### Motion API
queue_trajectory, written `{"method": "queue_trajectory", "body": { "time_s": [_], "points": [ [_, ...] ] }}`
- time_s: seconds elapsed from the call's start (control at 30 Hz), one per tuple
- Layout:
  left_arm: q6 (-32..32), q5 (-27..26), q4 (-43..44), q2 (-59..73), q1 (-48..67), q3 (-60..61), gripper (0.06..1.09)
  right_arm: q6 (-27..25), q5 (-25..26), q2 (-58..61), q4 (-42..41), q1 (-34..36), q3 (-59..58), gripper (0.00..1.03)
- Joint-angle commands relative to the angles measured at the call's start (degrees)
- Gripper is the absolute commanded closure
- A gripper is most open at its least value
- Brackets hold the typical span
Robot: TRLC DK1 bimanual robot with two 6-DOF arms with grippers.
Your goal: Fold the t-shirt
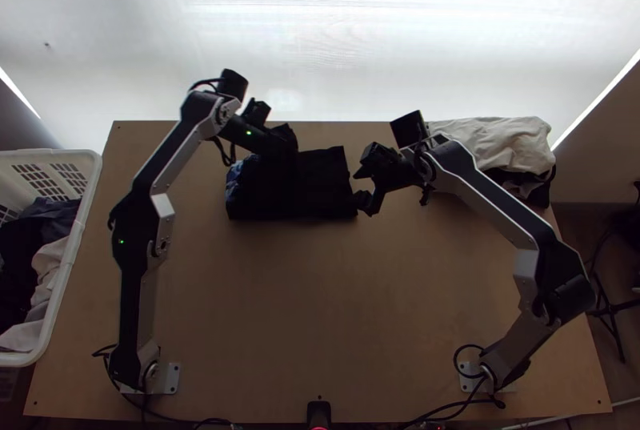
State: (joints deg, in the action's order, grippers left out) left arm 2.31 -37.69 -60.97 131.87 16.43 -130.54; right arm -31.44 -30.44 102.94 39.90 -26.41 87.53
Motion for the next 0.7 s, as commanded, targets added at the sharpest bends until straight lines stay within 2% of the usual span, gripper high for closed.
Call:
{"method": "queue_trajectory", "body": {
  "time_s": [0.0,0.47,0.5,0.53,0.6,0.67],
  "points": [
    [-3.8,0.08,7.09,5.76,5.11,-0.59,1.05,-0.02,0.38,-3.27,-1.84,1.45,-6.67,0.06],
    [-10.39,-0.01,14.48,11.39,10.73,-0.59,1.04,1.12,0.55,-4.41,-4.83,1.63,-9.83,0.06],
    [-10.48,-0.1,14.74,11.3,11.08,-0.68,0.96,1.12,0.55,-4.41,-4.83,1.54,-9.83,0.06],
    [-10.48,-0.01,14.74,11.12,11.35,-0.59,0.8,1.12,0.55,-4.41,-4.83,1.54,-9.83,0.06],
    [-10.48,-0.01,14.65,10.33,11.61,-0.59,0.35,1.12,0.55,-4.5,-4.83,1.54,-10.01,0.06],
    [-10.48,-0.01,14.56,9.81,11.79,-0.59,0.34,1.12,0.55,-4.5,-4.83,1.54,-10.09,0.06]
  ]
}}
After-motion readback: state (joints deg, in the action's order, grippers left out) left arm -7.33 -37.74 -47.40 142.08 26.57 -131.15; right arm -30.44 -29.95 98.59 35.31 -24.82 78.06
